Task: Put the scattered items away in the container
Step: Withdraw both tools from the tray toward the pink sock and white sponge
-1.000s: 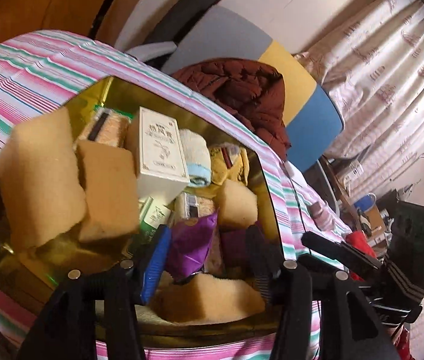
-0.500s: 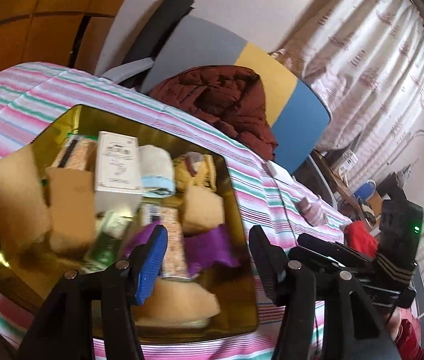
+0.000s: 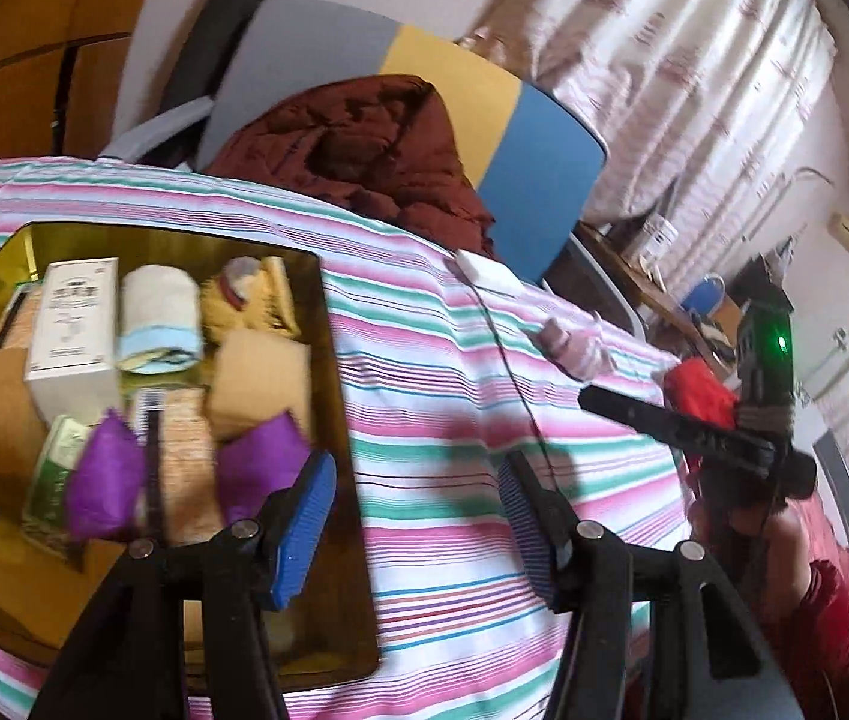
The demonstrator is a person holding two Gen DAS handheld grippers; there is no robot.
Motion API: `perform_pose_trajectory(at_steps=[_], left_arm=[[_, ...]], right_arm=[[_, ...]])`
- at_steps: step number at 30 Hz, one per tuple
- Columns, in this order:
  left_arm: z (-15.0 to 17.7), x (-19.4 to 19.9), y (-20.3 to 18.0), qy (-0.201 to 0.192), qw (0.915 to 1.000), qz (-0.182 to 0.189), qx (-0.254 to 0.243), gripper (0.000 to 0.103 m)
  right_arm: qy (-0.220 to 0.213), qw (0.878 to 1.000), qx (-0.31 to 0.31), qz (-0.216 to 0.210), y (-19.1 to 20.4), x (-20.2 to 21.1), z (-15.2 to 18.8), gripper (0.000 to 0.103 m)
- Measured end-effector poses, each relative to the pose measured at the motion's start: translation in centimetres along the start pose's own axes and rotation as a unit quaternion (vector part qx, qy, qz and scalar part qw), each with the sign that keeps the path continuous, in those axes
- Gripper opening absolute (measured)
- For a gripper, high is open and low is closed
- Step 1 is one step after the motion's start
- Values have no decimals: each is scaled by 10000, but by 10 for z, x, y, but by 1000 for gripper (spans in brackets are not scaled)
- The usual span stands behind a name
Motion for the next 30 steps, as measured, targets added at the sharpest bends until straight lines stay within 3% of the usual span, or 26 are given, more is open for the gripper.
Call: perform_pose_trajectory(at_steps=[5, 19, 30], left_arm=[[1, -11, -21, 104, 9997, 104, -186, 57], [9, -34, -49, 408, 9982, 220, -368, 57], [11, -47, -58, 611, 9966, 247, -486, 57]], right_arm=[[-221, 9977, -98, 627, -20, 13, -6, 85], [-333, 9955, -130, 881, -41, 21, -14, 85], [-98, 9926, -32, 1213, -60, 12, -24, 86]])
Point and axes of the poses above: each gripper's, at about its wrist camera, not at the fingertips, and x roughly against the way its jaws point, y to its left, z to its underside, the point moved 1 cm from there along -x, roughly the way its jaws point
